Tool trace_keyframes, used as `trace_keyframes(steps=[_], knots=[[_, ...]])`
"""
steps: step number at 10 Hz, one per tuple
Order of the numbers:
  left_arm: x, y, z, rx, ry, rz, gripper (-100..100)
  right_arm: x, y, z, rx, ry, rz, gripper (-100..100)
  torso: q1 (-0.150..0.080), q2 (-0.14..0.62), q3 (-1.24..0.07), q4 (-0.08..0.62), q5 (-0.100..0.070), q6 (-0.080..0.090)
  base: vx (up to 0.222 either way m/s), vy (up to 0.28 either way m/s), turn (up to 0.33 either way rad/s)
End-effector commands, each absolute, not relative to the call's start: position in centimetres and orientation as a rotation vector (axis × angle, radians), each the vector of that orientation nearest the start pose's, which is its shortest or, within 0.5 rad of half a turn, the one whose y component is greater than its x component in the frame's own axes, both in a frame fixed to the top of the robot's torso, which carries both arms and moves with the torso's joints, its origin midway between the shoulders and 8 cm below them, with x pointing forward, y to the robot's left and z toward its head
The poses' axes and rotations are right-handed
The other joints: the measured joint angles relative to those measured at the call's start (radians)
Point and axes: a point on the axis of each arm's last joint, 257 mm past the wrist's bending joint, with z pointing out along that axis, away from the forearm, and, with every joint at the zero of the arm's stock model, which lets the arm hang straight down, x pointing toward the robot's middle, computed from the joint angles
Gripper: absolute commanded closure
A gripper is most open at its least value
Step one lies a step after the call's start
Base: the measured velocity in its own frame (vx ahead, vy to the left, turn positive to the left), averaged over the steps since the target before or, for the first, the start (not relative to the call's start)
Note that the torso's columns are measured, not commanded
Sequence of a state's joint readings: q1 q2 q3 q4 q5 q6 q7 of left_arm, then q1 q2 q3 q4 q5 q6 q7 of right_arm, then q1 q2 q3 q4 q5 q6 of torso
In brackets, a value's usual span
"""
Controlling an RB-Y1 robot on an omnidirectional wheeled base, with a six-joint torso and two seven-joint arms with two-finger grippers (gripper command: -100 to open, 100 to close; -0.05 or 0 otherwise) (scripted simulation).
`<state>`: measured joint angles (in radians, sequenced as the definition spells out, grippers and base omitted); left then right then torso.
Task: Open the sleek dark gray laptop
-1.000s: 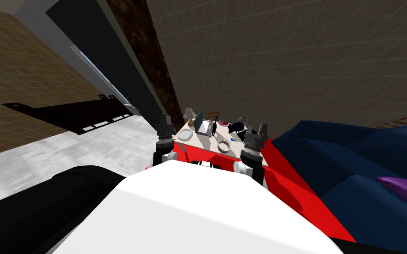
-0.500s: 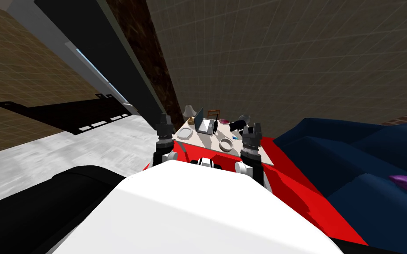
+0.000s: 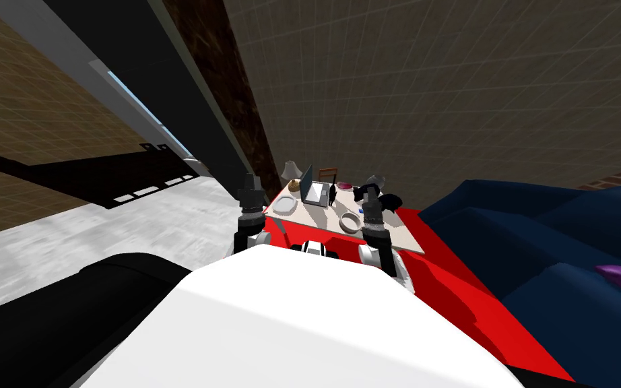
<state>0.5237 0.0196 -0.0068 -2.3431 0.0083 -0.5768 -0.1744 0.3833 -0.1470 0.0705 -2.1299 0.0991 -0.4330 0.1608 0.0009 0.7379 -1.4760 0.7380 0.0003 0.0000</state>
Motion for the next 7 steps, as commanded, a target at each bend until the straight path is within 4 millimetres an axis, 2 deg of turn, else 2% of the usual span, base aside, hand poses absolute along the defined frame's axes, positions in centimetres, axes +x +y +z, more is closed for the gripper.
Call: trace_keyframes(steps=[1, 6, 7], knots=[[31.6, 27.2, 5.8, -0.494, 0.576, -1.169, 0, 40.8, -22.1, -3.5, 0.435, 0.976, 1.082, -100, -0.001, 0.0, 0.0, 0.0, 0.0, 0.0, 0.016, 0.093, -0.011], [31.6, 27.2, 5.8, -0.494, 0.576, -1.168, 0, 44.0, -20.5, -6.6, 0.317, 1.115, 0.896, -100, -0.002, 0.0, 0.0, 0.0, -0.001, 0.0, 0.019, 0.092, -0.029], [31.6, 27.2, 5.8, -0.494, 0.576, -1.168, 0, 44.0, -20.4, -6.7, 0.306, 1.12, 0.885, -100, 0.0, -0.001, -0.001, 0.0, 0.0, 0.0, 0.024, 0.094, -0.022]])
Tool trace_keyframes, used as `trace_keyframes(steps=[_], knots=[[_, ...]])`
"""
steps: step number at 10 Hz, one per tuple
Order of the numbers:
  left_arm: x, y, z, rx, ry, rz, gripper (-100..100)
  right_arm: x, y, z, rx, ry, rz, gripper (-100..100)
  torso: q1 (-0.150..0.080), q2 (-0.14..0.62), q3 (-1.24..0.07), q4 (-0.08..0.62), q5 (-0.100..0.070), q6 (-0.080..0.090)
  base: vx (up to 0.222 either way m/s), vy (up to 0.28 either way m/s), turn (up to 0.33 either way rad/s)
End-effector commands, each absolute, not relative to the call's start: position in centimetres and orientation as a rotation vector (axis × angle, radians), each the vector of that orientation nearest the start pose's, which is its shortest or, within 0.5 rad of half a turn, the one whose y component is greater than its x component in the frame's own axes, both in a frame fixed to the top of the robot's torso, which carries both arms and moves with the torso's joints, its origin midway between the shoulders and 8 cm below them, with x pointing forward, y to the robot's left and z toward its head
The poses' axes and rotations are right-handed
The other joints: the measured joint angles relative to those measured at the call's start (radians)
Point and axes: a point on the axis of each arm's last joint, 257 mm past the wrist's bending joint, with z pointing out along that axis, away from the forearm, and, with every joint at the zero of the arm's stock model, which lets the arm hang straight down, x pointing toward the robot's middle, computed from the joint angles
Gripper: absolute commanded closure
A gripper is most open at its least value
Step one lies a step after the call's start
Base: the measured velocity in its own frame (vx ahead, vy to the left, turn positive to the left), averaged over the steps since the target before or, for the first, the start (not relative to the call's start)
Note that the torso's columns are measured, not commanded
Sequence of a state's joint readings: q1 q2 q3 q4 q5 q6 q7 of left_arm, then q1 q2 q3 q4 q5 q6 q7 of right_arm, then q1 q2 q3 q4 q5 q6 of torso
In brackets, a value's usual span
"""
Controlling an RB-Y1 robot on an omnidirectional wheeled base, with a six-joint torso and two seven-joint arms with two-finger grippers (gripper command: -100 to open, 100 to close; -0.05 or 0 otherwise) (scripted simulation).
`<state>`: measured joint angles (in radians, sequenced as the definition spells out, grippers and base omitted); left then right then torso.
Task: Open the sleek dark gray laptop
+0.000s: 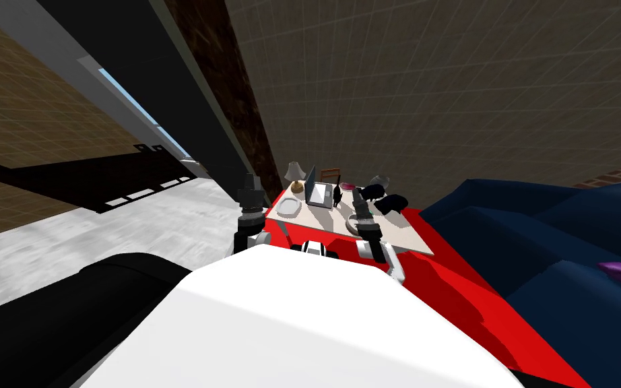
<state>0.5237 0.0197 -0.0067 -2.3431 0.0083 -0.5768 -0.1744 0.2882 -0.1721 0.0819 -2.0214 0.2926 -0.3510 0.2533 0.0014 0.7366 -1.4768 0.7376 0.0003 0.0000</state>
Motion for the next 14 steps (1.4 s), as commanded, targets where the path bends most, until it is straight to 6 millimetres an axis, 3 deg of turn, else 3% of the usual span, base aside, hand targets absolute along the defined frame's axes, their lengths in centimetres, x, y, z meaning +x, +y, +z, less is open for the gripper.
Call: trace_keyframes(steps=[1, 14], knots=[[31.6, 27.2, 5.8, -0.494, 0.576, -1.168, 0, 44.8, -20.1, -7.5, 0.276, 1.152, 0.835, -100, -0.001, 0.001, 0.001, 0.0, 0.0, 0.0, 0.018, 0.088, -0.025], [31.6, 27.2, 5.8, -0.494, 0.576, -1.168, 0, 51.0, -18.5, -13.7, 0.016, 1.358, 0.411, -100, -0.002, 0.001, 0.001, 0.0, 0.0, 0.0, 0.012, 0.094, -0.026]])
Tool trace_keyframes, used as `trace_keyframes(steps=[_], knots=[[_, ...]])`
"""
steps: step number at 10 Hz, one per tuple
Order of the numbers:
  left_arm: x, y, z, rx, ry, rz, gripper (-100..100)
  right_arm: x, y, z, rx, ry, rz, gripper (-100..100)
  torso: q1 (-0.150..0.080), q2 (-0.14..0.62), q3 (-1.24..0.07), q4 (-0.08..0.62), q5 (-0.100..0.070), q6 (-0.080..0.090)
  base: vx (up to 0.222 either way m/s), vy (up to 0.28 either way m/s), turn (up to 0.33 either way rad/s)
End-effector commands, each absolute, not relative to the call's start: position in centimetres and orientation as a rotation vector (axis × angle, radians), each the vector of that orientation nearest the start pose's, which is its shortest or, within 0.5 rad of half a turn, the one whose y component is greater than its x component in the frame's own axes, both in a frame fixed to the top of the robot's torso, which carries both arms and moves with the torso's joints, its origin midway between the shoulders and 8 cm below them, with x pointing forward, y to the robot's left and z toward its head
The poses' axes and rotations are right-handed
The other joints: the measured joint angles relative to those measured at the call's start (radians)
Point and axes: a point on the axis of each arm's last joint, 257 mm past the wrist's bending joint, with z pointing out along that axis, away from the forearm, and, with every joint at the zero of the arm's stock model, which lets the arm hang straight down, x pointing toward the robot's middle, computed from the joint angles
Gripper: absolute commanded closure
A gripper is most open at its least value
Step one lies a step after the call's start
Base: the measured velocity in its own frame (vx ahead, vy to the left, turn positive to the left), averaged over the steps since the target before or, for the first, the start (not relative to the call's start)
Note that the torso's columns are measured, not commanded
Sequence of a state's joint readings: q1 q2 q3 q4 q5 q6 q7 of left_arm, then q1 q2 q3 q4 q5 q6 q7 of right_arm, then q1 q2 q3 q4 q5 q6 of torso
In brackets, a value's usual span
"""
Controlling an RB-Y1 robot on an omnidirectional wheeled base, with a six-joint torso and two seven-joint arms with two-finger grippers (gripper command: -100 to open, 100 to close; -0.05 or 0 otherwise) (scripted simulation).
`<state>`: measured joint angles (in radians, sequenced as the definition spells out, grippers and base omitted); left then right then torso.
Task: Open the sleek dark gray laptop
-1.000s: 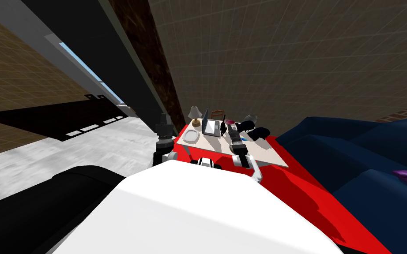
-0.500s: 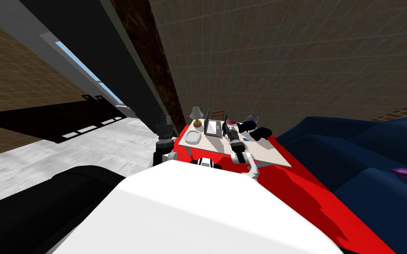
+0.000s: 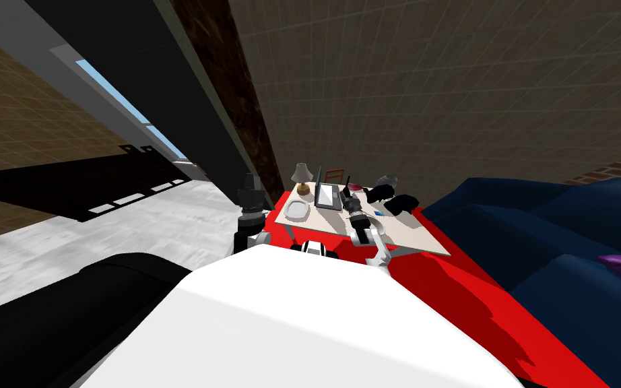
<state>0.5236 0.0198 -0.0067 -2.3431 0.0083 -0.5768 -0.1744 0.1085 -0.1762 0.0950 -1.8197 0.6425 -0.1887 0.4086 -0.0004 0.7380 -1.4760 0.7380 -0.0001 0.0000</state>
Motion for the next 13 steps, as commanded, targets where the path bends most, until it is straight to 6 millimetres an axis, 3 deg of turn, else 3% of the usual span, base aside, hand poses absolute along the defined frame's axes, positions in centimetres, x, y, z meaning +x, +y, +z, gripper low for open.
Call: trace_keyframes(steps=[1, 13], knots=[[31.6, 27.2, 5.8, -0.494, 0.576, -1.168, 0, 51.0, -18.5, -13.7, 0.009, 1.359, 0.403, -100, 0.001, -0.001, 0.0, 0.0, 0.0, 0.0, 0.014, 0.083, -0.017], [31.6, 27.2, 5.8, -0.494, 0.576, -1.168, 0, 56.4, -18.5, -18.7, -0.259, 1.482, -0.028, -100, 0.0, 0.001, 0.0, 0.0, 0.0, 0.0, 0.008, 0.094, -0.027]])
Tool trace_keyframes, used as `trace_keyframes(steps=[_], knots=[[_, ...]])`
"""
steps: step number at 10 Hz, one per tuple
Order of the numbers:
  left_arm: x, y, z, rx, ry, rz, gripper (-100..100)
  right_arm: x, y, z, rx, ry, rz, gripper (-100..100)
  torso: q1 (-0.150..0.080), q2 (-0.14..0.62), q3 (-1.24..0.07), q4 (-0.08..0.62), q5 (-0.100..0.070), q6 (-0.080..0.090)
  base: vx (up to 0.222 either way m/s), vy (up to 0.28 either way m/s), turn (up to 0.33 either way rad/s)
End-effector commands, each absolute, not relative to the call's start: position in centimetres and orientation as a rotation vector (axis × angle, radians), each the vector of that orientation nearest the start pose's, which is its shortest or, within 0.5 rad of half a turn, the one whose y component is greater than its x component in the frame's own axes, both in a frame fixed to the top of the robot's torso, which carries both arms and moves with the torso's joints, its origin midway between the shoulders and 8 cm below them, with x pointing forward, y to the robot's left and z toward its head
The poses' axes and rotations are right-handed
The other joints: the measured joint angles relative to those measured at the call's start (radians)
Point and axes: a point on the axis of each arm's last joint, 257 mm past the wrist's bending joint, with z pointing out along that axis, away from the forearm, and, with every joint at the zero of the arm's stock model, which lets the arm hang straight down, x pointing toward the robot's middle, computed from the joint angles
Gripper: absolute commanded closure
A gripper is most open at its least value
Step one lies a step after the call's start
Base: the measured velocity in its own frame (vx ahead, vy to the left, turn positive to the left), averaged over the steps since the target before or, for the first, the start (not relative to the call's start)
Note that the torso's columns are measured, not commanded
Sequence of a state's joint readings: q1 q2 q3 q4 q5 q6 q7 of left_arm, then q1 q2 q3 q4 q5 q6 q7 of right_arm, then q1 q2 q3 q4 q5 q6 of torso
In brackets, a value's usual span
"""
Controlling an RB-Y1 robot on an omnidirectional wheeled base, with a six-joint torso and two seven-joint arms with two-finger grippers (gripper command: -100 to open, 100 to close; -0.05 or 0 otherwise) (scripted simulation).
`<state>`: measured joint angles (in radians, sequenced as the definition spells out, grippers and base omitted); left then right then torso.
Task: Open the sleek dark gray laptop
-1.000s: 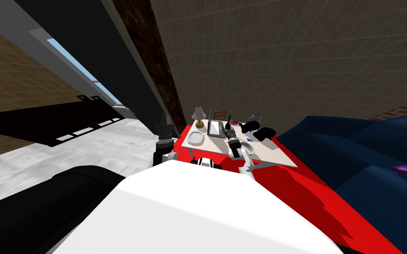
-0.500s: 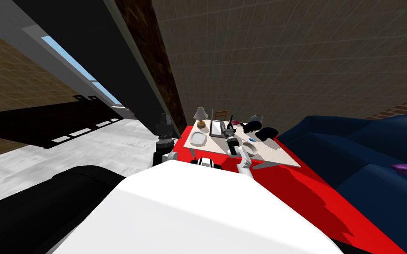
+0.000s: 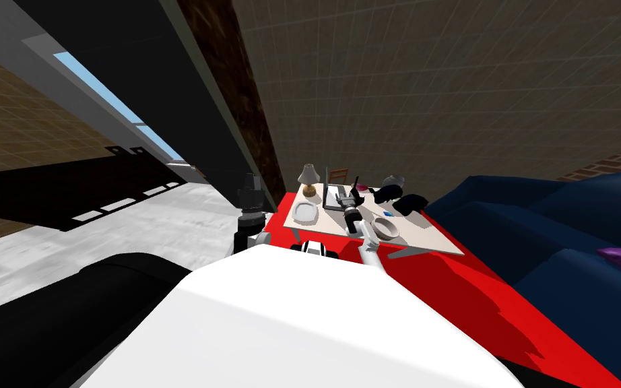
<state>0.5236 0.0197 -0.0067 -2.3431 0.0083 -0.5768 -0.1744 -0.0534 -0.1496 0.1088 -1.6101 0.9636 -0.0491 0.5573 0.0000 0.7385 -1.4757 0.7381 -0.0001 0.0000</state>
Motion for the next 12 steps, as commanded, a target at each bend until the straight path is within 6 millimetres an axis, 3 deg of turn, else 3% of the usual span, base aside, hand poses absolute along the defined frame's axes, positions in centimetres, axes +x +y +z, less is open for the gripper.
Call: trace_keyframes(steps=[1, 12], knots=[[31.6, 27.2, 5.8, -0.494, 0.576, -1.169, 0, 56.4, -18.5, -18.8, -0.274, 1.479, -0.044, -100, 0.002, 0.0, 0.0, 0.0, 0.001, 0.0, 0.006, 0.094, -0.017], [31.6, 27.2, 5.8, -0.494, 0.576, -1.169, 0, 60.6, -18.5, -21.2, -0.559, 1.499, -0.475, -100, 0.001, 0.0, 0.0, 0.0, 0.0, 0.0, 0.011, 0.103, -0.029]])
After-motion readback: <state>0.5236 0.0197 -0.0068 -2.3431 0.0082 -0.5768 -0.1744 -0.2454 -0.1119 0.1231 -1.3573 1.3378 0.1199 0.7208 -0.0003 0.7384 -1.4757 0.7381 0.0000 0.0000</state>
